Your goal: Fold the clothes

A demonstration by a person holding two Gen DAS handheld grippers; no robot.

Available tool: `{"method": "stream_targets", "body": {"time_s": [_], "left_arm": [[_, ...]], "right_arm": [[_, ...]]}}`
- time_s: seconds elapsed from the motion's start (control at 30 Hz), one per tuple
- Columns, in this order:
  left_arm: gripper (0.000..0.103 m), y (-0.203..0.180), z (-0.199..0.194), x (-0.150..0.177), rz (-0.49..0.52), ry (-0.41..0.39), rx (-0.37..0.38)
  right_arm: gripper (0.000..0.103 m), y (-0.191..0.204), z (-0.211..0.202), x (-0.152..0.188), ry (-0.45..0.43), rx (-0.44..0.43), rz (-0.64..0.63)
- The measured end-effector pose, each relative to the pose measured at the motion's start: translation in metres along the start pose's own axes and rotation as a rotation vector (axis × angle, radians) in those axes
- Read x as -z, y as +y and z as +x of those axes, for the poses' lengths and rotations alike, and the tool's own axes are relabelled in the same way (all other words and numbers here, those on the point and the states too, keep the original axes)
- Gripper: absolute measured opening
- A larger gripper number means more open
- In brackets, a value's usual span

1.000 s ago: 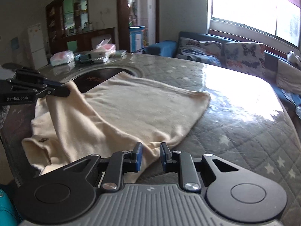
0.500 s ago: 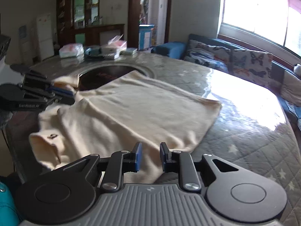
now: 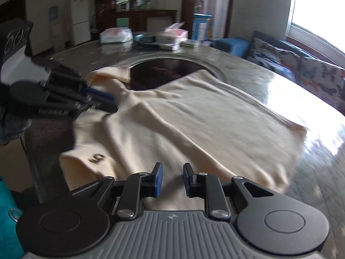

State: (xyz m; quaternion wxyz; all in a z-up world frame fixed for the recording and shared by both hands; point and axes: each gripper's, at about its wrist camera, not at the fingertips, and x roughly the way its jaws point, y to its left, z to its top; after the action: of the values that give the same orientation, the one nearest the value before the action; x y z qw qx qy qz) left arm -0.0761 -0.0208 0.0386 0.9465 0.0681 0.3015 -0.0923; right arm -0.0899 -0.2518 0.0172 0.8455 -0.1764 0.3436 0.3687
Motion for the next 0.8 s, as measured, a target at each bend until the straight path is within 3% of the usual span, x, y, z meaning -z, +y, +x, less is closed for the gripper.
{"method": "stream_targets", "body": {"time_s": [0.03,0.1,0.23,0.33,0.47,0.57,0.67,0.8], "left_arm": [[0.018,0.007,0.0,-0.001,-0.009,-0.004,-0.033],[0.034,0.021,0.0,-0.001,-0.019,-0.015,-0.106],[0.036,0.037,0.009,-0.005,0.037,-0.042,-0.227],[0.042,0.043,0.02,-0.005,0.096,-0.034,-0.242],[0.042,0.05,0.036,0.0,0.152,0.004,-0.23],[0.041,0.054,0.044,0.004,0.168,0.027,-0.219],[0.013,0.06,0.042,0.005,0.144,0.025,-0.196],[0.005,0.076,0.031,0.003,0.023,0.006,-0.16]], "right_arm": [[0.019,0.003,0.004,-0.004,0.001,-0.012,-0.008],[0.019,0.01,0.011,-0.011,0.002,-0.036,-0.025],[0.019,0.022,0.025,-0.025,0.001,-0.07,-0.062],[0.019,0.027,0.03,-0.031,0.003,-0.081,-0.071],[0.019,0.028,0.032,-0.034,0.011,-0.083,-0.076],[0.019,0.028,0.032,-0.035,0.015,-0.082,-0.077],[0.019,0.029,0.033,-0.035,0.015,-0.081,-0.08],[0.019,0.03,0.033,-0.036,0.01,-0.079,-0.084]]}}
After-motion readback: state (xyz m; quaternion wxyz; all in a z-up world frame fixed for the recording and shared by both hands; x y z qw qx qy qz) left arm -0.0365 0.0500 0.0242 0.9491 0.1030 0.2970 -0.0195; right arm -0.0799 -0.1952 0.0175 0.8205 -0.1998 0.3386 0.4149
